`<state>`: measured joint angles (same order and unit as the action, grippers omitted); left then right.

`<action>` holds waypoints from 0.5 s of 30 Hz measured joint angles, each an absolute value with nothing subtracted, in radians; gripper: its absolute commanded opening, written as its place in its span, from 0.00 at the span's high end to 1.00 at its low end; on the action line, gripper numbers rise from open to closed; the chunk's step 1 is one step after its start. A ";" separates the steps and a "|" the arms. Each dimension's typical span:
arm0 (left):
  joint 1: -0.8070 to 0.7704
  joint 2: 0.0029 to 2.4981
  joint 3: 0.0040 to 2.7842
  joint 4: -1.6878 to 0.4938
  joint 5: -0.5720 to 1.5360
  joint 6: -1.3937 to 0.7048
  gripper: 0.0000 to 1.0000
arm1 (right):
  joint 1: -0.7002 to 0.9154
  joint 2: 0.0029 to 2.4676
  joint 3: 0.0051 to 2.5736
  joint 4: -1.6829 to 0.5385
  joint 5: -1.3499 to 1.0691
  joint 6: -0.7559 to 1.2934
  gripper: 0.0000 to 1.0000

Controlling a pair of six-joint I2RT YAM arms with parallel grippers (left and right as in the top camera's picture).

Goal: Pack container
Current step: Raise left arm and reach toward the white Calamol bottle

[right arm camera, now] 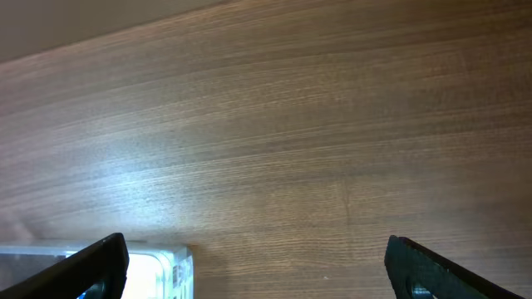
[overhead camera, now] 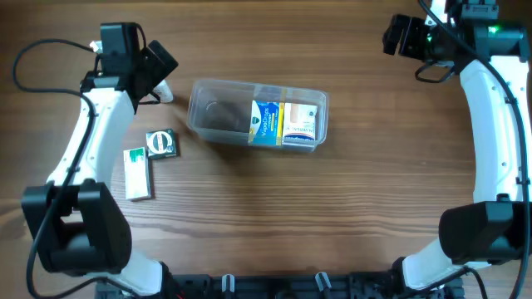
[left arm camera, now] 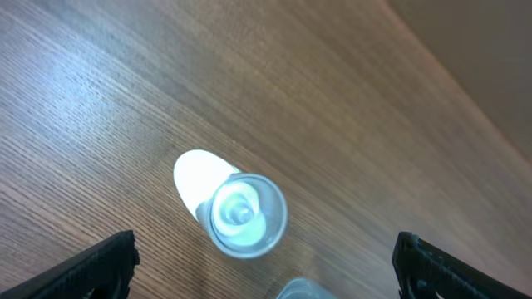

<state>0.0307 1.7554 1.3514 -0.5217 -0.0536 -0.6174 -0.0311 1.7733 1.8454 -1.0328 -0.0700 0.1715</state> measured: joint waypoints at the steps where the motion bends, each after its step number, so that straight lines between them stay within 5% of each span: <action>1: 0.031 1.766 1.351 -0.522 -0.054 -0.619 0.05 | -0.031 1.773 1.845 -1.033 -0.070 0.171 0.00; 5: 0.031 1.797 1.351 -0.519 -0.054 -0.627 0.20 | -0.031 1.773 1.845 -1.033 -0.070 0.171 0.00; 15: 0.031 1.842 1.351 -0.522 -0.062 -0.632 0.33 | -0.031 1.773 1.845 -1.033 -0.070 0.171 0.00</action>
